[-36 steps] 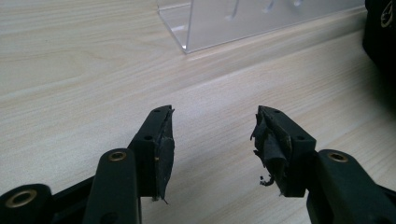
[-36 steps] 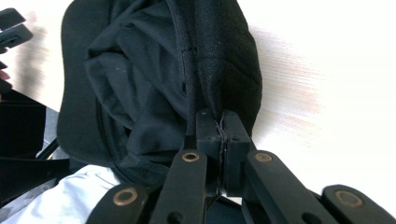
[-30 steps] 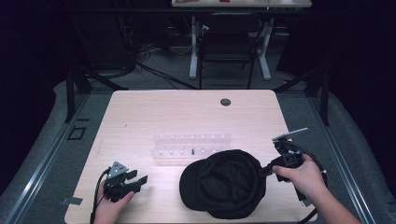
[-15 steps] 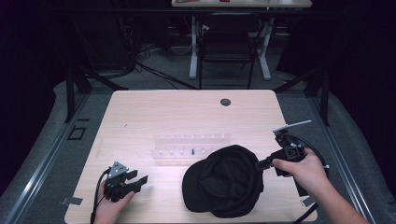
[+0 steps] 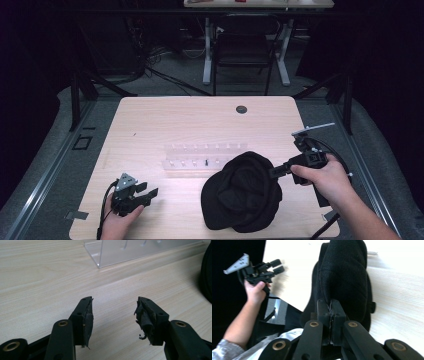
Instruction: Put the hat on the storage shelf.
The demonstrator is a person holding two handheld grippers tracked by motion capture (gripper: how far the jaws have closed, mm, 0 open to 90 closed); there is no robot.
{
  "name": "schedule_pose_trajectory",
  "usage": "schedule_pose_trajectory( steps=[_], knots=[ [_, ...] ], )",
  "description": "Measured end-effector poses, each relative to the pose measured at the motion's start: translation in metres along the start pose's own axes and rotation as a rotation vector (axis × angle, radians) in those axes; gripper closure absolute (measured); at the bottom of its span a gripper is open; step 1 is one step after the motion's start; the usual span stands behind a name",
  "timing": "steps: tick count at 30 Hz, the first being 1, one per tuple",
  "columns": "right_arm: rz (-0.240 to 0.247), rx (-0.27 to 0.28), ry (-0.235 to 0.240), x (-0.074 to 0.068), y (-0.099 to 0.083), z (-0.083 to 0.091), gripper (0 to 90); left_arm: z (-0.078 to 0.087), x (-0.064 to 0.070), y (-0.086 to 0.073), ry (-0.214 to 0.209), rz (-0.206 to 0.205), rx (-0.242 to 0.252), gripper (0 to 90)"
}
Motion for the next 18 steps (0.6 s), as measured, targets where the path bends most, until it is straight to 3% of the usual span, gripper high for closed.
schedule_pose_trajectory(
  steps=[18],
  knots=[
    [-0.018, 0.019, 0.061, -0.018, 0.007, 0.021, 88.7, 0.0, 0.0, 0.0, 0.001, -0.001, 0.0, 47.5]
  ],
)
Point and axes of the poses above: each handheld gripper's, and its own axes: z roughly backward along the jaws, y roughly out of its top, x roughly to its right, the point moved 5 cm from there along -z, roughly forward along the jaws, and after that the axes turned 4 degrees about -y, right-handed, at the moved point
